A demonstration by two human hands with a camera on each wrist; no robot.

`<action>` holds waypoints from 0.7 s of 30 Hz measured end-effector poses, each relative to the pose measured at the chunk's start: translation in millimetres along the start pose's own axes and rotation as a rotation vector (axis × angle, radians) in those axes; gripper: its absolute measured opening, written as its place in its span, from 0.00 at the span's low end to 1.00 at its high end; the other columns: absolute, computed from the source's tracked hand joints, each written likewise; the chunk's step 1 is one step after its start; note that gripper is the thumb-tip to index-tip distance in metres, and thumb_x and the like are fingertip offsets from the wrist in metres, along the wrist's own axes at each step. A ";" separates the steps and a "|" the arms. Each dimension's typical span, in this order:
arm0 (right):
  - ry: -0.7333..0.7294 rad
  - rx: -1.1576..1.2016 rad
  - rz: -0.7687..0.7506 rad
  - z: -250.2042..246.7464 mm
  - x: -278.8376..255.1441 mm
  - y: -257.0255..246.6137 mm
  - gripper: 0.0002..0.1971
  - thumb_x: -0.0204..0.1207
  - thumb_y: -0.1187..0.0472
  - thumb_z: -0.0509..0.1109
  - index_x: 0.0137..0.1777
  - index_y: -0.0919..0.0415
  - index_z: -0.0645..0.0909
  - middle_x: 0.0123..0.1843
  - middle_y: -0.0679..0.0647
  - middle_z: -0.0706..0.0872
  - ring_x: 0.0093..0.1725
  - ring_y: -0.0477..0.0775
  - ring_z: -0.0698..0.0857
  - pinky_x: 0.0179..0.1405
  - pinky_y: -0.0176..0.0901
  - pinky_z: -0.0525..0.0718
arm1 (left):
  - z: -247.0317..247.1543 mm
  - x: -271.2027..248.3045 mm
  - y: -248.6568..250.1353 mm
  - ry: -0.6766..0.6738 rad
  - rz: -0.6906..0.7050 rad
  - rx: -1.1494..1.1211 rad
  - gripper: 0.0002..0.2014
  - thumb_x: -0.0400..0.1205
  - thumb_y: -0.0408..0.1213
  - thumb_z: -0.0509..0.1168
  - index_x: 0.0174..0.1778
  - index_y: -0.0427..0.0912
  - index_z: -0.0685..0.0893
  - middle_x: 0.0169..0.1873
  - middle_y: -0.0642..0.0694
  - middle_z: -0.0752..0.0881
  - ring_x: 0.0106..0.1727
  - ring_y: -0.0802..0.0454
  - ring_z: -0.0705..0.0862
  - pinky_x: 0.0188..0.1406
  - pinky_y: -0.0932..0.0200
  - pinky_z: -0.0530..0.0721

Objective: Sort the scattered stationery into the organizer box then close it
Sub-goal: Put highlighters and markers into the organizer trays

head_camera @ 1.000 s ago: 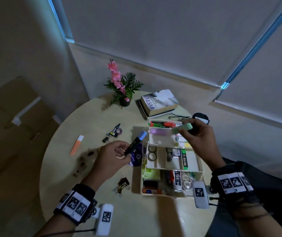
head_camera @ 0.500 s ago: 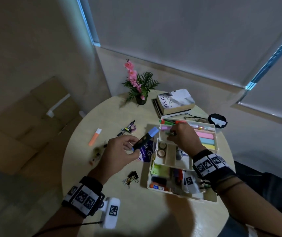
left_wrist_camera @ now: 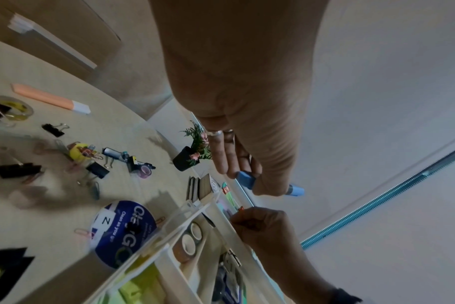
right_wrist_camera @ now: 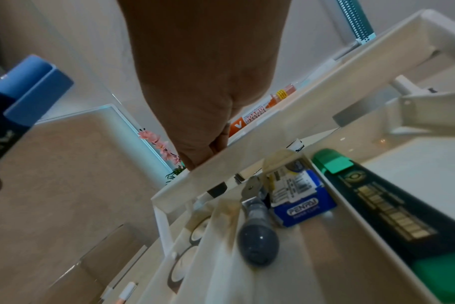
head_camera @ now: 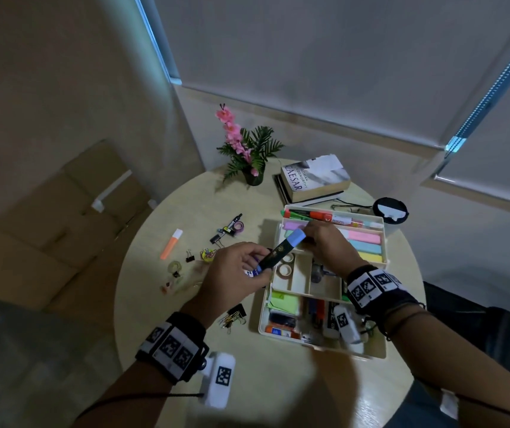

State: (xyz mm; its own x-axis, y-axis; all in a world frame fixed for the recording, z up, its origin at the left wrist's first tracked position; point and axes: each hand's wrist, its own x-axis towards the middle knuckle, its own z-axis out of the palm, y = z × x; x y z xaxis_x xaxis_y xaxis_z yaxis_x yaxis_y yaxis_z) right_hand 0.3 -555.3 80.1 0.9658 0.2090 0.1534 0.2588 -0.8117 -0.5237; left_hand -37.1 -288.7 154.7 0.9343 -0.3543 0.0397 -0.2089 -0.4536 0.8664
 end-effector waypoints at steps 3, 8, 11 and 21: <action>0.018 0.027 0.010 0.4 1.5 -3.2 0.04 0.77 0.68 0.79 0.49 0.62 0.89 0.47 0.59 0.91 0.45 0.62 0.89 0.46 0.50 0.85 | 12.1 1.7 8.5 -0.026 -0.029 -0.012 0.17 0.73 0.30 0.82 0.57 0.46 0.93 0.40 0.62 0.91 0.39 0.62 0.87 0.46 0.59 0.91; -0.046 -0.056 -0.081 -0.5 5.3 3.4 0.04 0.78 0.66 0.78 0.51 0.64 0.89 0.49 0.60 0.89 0.47 0.62 0.87 0.46 0.57 0.87 | 24.0 4.2 20.2 -0.076 -0.176 -0.179 0.15 0.77 0.22 0.76 0.52 0.46 0.93 0.40 0.50 0.94 0.41 0.59 0.89 0.49 0.61 0.91; 0.016 -0.125 -0.066 -13.8 0.3 14.7 0.13 0.70 0.68 0.81 0.54 0.60 0.90 0.51 0.58 0.89 0.50 0.60 0.86 0.49 0.53 0.87 | 28.8 2.5 23.7 -0.081 -0.285 -0.286 0.16 0.81 0.20 0.70 0.47 0.49 0.91 0.35 0.51 0.94 0.41 0.53 0.91 0.51 0.53 0.92; 0.008 -0.070 0.096 -23.2 -5.4 26.1 0.02 0.77 0.60 0.80 0.48 0.54 0.91 0.50 0.48 0.93 0.44 0.47 0.90 0.48 0.46 0.92 | 53.9 -1.9 15.4 -0.091 -0.377 -0.405 0.11 0.86 0.23 0.68 0.49 0.43 0.91 0.41 0.44 0.95 0.43 0.46 0.95 0.46 0.57 0.93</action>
State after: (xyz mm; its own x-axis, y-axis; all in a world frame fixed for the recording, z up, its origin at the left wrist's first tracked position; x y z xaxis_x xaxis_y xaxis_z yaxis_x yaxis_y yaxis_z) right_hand 1.4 -590.3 85.1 0.9858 0.1248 0.1120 0.1635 -0.8638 -0.4765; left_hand -57.7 -339.1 141.1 0.8903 -0.3060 -0.3373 0.2793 -0.2182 0.9351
